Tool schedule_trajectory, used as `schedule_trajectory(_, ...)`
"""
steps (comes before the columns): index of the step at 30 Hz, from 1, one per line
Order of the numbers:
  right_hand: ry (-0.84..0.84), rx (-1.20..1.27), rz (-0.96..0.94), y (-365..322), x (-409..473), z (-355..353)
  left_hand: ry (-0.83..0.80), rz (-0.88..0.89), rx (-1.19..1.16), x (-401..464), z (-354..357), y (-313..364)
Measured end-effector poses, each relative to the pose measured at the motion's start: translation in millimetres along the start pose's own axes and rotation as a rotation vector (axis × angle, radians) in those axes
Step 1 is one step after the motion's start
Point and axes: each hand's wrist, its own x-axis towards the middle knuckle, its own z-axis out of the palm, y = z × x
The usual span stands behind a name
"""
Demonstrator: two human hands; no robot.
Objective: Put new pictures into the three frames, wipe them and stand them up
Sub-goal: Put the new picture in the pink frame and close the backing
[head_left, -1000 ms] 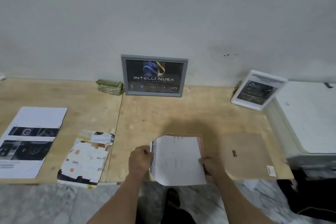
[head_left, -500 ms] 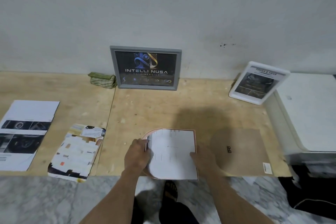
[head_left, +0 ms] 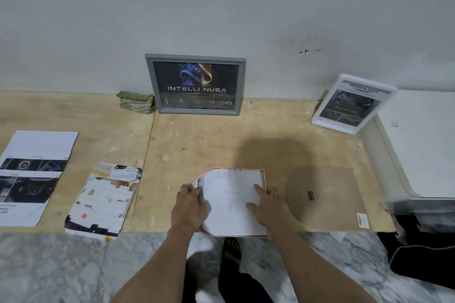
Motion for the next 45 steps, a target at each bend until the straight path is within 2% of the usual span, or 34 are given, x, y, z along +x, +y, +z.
schedule_trajectory(3,0.042,0.027,-0.005,2,0,-4,0.060,0.032,-0.024,3,-5,8)
schedule_trajectory(8,0.125,0.102,0.024,19,-7,-28,0.042,0.092,-0.033,14,-2,47)
schedule_trajectory(13,0.183,0.005,0.204,75,-9,-73,-0.101,0.168,-0.165,19,28,112)
schedule_trajectory(17,0.244,0.006,0.399,131,-12,-109,-0.316,0.123,-0.167,15,57,169)
schedule_trajectory(20,0.239,0.100,0.500,163,-11,-129,-0.424,0.059,-0.136,15,82,198)
schedule_trajectory(24,0.196,0.142,0.541,189,-7,-142,-0.416,-0.041,-0.209,16,105,213)
schedule_trajectory(27,0.249,0.190,0.561,197,-4,-145,-0.367,-0.102,-0.322,16,112,217)
schedule_trajectory(30,0.291,0.323,0.605,202,-3,-149,-0.345,-0.134,-0.387,19,114,217)
schedule_trajectory(32,0.316,0.495,0.591,208,-5,-150,-0.323,-0.160,-0.435,23,107,214)
schedule_trajectory(35,0.420,0.773,0.560,204,-11,-151,-0.304,-0.176,-0.594,34,89,198)
schedule_trajectory(37,0.436,0.860,0.509,187,-11,-149,-0.309,-0.185,-0.744,40,67,183)
schedule_trajectory(41,0.307,0.929,0.369,127,4,-117,-0.178,-0.222,-0.837,45,11,120)
schedule_trajectory(45,0.092,0.824,0.295,78,29,-52,-0.020,-0.323,-0.809,49,-24,30)
